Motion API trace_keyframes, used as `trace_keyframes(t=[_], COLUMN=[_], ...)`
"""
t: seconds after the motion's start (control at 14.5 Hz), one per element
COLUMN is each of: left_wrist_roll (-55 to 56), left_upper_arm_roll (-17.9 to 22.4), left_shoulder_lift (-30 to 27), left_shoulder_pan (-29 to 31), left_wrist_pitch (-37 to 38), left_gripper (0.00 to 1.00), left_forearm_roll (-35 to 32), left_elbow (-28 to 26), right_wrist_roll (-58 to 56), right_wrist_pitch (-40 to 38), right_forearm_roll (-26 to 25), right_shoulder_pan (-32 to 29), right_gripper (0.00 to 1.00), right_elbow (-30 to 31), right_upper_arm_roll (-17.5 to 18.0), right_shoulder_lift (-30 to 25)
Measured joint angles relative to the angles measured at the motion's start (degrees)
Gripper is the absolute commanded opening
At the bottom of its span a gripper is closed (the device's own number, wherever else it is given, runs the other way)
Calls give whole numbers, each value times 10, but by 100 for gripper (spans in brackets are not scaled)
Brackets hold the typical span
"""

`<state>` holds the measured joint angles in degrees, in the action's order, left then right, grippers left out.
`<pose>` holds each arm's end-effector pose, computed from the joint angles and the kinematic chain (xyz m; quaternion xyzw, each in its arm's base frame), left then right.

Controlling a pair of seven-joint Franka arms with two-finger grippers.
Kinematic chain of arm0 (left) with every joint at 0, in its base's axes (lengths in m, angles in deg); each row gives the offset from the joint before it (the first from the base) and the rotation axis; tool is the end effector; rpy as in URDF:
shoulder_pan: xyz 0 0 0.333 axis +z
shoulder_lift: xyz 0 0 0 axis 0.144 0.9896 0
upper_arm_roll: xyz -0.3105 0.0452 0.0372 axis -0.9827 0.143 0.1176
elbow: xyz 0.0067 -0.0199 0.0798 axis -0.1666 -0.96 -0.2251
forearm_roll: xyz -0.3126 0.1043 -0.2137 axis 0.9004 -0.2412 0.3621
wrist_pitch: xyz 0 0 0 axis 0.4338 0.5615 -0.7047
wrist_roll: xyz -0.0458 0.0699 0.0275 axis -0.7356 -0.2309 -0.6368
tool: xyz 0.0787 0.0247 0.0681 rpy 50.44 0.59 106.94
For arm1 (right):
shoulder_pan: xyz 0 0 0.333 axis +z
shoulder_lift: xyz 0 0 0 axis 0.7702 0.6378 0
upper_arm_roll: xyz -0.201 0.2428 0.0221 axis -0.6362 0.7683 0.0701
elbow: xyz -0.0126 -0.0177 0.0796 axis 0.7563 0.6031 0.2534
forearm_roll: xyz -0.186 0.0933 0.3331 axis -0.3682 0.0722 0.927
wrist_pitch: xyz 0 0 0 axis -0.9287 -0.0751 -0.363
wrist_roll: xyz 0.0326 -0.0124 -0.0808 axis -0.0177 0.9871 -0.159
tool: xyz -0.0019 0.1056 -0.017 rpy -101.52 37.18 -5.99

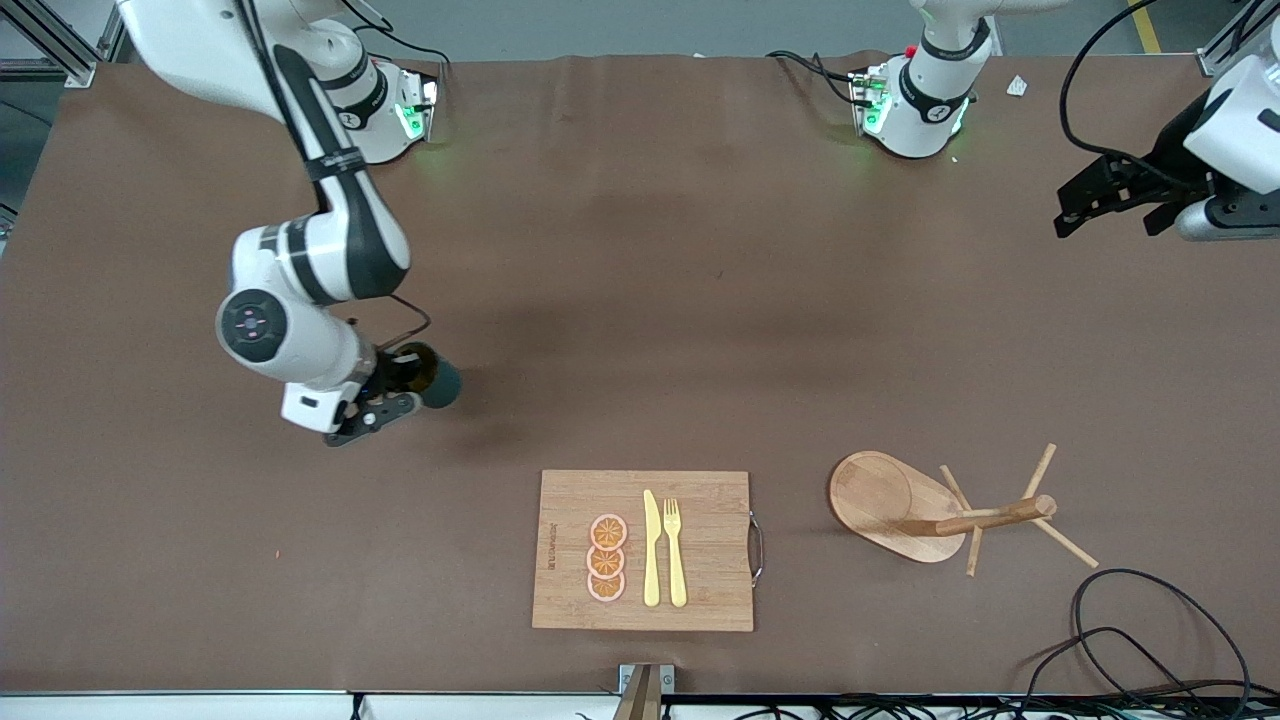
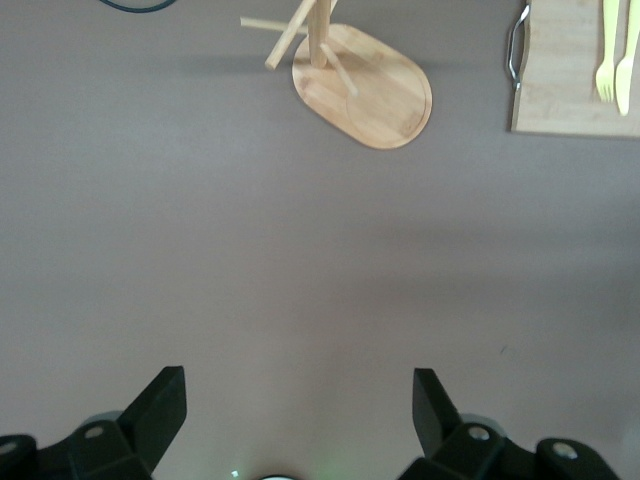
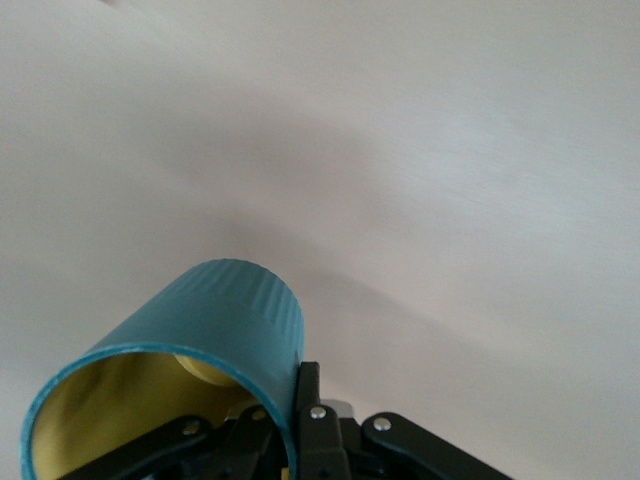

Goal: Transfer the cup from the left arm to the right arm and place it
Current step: 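Carry the mug with the right gripper while the left gripper retracts, then lower the teal mug onto the table and open the right gripper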

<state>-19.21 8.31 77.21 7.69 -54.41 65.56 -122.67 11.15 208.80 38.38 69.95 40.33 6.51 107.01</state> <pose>0.5141 -0.0558 0.6449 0.9998 0.0004 -0.0046 0.0168 0.5950 0.1277 0.2953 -0.9682 -0.2412 0.0644 0.0171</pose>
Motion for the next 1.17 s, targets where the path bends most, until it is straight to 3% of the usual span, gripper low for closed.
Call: trace_keyframes(t=[0.21, 0.62, 1.17], left_wrist_roll=[-13, -14, -14], left_upper_arm_roll=[-1, -23, -16], left_shoulder_lift=[-5, -5, -5], left_shoulder_pan=[-1, -2, 2], left_wrist_pitch=[1, -2, -9], left_gripper=[100, 100, 100], left_forearm_roll=[-14, -37, -39], left_elbow=[-5, -7, -8], right_wrist_roll=[-81, -253, -328], right_wrist_pitch=[17, 101, 140], right_forearm_roll=[-30, -35, -35], right_shoulder_pan=[-55, -145, -188], right_gripper=[0, 0, 0], right_elbow=[21, 94, 135], right_upper_arm_roll=[-1, -1, 0], right_shoulder_lift=[-3, -16, -20])
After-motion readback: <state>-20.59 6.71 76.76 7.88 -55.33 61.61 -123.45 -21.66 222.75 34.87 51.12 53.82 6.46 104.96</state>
